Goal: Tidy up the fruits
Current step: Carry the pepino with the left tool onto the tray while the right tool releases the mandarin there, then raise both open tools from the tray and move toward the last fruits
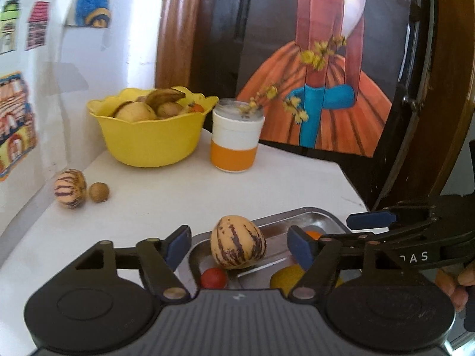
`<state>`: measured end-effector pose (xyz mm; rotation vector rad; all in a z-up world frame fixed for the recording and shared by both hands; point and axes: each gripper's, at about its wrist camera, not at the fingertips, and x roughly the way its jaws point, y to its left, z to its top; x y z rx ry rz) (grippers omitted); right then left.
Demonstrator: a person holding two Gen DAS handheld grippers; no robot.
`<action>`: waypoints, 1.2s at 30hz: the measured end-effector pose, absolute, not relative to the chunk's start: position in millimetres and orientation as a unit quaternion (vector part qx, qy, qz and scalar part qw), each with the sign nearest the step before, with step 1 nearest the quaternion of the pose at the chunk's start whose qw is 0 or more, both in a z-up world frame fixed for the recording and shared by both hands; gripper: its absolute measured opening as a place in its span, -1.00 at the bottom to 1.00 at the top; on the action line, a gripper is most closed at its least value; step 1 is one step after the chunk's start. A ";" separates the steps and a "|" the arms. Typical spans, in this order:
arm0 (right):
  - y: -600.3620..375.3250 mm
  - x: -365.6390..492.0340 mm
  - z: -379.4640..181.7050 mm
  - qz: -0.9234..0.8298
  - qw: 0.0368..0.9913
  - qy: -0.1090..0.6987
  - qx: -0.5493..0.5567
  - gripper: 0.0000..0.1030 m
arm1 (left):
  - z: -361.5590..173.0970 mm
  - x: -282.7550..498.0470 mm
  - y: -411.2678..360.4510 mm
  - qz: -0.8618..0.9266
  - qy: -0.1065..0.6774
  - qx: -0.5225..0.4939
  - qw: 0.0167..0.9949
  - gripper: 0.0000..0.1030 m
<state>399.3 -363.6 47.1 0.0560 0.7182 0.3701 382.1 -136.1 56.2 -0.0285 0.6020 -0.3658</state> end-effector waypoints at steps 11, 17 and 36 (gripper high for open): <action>-358.5 359.3 64.4 0.168 0.933 0.315 0.051 0.87 | 73.1 331.7 -106.4 -0.150 0.274 -0.043 0.949 0.92; -352.6 332.6 70.3 0.169 0.933 0.313 0.059 0.91 | 76.3 308.4 -92.3 -0.128 0.276 -0.042 0.952 0.93; -332.6 228.7 77.1 0.173 0.931 0.319 0.033 0.99 | 74.0 218.3 -70.8 -0.109 0.281 -0.022 0.953 0.99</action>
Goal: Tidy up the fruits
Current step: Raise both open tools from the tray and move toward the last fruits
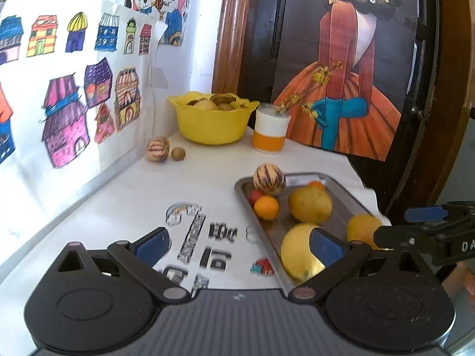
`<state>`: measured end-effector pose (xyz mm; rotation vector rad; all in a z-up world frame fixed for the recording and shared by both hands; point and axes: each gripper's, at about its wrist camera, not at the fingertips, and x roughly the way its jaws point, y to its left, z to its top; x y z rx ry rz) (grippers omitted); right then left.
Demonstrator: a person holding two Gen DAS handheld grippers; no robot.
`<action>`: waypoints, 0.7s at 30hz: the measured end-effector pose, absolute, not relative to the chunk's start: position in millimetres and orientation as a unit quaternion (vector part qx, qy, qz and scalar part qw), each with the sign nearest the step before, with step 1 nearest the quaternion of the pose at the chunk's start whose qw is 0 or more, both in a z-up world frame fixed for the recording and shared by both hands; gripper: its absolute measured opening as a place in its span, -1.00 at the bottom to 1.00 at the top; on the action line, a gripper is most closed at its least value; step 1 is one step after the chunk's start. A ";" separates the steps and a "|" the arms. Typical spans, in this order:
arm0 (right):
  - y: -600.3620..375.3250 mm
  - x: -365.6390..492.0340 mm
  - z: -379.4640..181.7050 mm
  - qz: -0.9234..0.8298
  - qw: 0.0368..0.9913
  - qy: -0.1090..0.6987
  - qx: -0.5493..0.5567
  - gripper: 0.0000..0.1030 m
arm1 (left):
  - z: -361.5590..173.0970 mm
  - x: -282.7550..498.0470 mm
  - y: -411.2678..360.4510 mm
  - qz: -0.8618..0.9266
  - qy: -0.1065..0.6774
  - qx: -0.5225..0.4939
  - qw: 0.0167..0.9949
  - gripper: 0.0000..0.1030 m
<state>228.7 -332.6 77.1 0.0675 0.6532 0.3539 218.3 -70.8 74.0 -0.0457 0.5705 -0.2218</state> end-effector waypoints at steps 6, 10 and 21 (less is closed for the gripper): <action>-315.6 202.0 65.8 0.189 0.921 0.341 0.001 0.99 | 62.2 195.9 -59.7 -0.102 0.297 -0.008 0.949 0.99; -291.8 207.6 66.5 0.201 0.917 0.344 -0.007 0.99 | 59.3 182.7 -48.9 -0.095 0.298 -0.005 0.950 0.99; -251.4 205.4 80.0 0.242 0.913 0.326 -0.040 0.99 | 56.5 169.8 -8.0 -0.054 0.311 -0.021 0.949 0.99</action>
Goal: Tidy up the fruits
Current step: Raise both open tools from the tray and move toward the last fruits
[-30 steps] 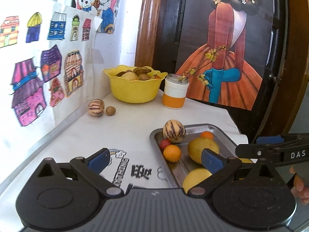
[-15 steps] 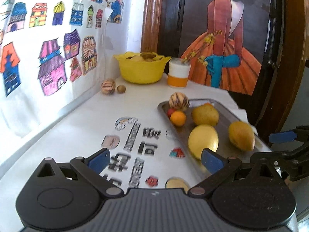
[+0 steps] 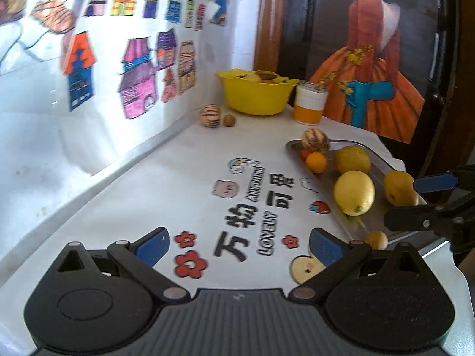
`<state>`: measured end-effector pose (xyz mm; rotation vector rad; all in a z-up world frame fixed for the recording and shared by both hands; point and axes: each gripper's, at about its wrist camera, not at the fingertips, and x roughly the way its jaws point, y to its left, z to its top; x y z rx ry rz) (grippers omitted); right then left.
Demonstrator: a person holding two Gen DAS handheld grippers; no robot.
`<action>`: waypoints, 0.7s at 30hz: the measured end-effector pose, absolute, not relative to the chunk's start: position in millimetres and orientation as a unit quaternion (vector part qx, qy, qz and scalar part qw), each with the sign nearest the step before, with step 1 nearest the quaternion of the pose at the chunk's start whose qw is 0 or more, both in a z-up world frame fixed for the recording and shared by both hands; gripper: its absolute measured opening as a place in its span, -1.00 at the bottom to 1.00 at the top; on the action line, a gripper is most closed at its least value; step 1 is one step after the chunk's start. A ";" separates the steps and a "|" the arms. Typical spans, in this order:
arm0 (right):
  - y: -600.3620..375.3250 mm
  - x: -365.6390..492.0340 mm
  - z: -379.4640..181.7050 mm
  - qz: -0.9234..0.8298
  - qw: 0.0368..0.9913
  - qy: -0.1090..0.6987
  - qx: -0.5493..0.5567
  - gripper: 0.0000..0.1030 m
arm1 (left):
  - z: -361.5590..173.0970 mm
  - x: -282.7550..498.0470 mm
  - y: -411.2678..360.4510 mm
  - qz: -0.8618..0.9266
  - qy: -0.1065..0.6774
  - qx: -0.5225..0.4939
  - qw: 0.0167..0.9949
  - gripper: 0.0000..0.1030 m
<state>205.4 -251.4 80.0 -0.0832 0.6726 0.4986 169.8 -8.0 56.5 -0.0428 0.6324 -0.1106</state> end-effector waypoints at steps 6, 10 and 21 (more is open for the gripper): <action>-238.0 211.7 91.5 0.256 0.916 0.305 -0.050 0.99 | 62.3 171.4 7.2 -0.026 0.304 -0.023 0.952 0.99; -236.0 220.3 96.0 0.256 0.918 0.300 -0.050 0.99 | 68.0 180.9 17.8 -0.008 0.303 -0.029 0.953 0.99; -236.8 244.0 95.1 0.251 0.916 0.310 -0.049 0.99 | 71.5 201.7 30.4 0.005 0.309 -0.060 0.949 0.99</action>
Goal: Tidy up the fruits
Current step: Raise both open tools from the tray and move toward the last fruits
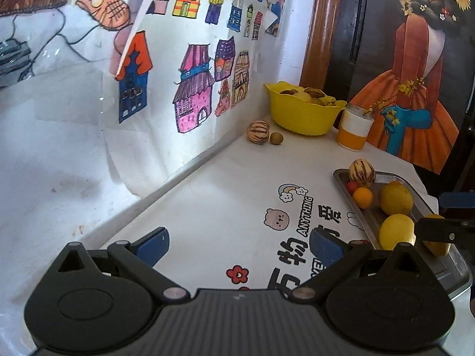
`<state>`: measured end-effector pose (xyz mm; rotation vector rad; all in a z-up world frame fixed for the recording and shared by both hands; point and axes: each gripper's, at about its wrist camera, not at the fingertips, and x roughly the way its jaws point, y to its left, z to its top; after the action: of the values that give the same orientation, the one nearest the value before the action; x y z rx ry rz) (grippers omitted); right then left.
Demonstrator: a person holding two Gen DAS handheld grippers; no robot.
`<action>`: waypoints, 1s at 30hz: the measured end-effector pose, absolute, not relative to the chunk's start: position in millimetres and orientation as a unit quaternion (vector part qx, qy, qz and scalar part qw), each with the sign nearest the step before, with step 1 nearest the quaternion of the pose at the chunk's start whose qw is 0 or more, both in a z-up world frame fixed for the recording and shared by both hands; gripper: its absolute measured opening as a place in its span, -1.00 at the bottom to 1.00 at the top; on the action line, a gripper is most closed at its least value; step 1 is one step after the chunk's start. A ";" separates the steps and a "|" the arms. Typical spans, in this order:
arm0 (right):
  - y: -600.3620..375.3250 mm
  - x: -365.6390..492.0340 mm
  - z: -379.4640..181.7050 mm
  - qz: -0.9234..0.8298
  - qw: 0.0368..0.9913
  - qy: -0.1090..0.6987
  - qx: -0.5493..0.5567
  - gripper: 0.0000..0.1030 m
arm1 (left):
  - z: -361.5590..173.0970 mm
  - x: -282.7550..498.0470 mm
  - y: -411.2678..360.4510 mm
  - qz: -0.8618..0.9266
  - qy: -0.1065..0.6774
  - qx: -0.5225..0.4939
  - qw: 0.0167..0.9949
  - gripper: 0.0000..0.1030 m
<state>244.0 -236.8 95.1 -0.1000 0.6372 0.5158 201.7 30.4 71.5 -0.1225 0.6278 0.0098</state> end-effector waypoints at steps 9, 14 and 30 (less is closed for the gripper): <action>-240.1 260.3 99.3 0.251 0.915 0.312 -0.046 0.99 | 72.9 221.1 18.3 -0.010 0.307 -0.057 0.950 0.99; -243.7 270.4 101.8 0.248 0.916 0.311 -0.052 0.99 | 73.7 236.6 13.2 -0.016 0.306 -0.056 0.950 0.99; -236.0 382.0 112.3 0.296 0.909 0.249 -0.154 0.99 | 79.8 363.4 21.5 -0.008 0.306 -0.080 0.949 0.99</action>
<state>382.0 -236.0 112.3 -0.3168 0.5144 0.6099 363.4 21.5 79.8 -0.1638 0.6224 -0.0170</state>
